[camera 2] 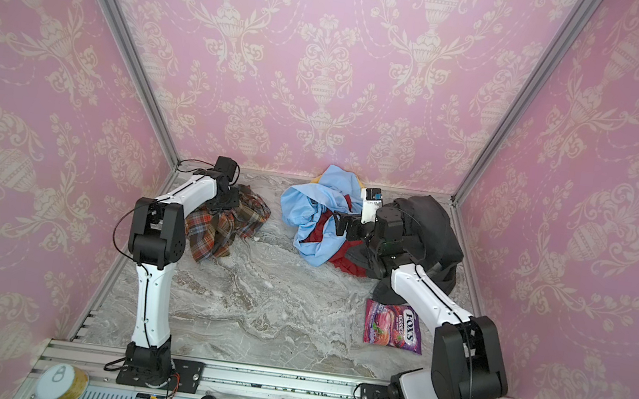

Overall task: Pick out a specific cloth from the pile
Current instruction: 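Lower the plaid shirt onto the table and open the left gripper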

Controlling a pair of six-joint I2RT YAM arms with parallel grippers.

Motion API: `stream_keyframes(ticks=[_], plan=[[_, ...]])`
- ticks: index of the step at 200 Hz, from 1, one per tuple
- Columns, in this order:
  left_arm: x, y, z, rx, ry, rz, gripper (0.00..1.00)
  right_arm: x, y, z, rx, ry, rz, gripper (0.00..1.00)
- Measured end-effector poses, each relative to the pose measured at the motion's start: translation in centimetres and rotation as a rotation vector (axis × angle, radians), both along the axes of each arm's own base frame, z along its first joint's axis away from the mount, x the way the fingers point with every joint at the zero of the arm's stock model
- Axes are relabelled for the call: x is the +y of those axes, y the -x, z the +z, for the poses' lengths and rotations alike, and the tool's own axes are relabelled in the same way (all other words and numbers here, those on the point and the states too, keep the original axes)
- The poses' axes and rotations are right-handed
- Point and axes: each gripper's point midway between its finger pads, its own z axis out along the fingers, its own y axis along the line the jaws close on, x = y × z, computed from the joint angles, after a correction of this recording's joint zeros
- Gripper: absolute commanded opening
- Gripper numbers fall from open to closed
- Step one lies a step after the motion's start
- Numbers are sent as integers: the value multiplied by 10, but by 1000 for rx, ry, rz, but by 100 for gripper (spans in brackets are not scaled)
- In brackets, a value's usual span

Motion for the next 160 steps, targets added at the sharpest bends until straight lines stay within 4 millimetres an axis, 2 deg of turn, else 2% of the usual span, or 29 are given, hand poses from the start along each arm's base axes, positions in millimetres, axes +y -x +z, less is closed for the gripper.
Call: stream_keyframes(ticks=[70, 111, 142, 160], plan=[[95, 15, 2, -29, 88, 373, 2, -7, 12, 8, -11, -28, -24, 97], [117, 18, -1, -42, 128, 510, 3, -7, 12, 7, -7, -25, -27, 98], [136, 7, 2, -59, 146, 583, 6, -8, 14, 4, -3, -22, -30, 99], [147, 2, 4, -68, 139, 608, 13, -9, 16, 2, 3, -19, -33, 99]])
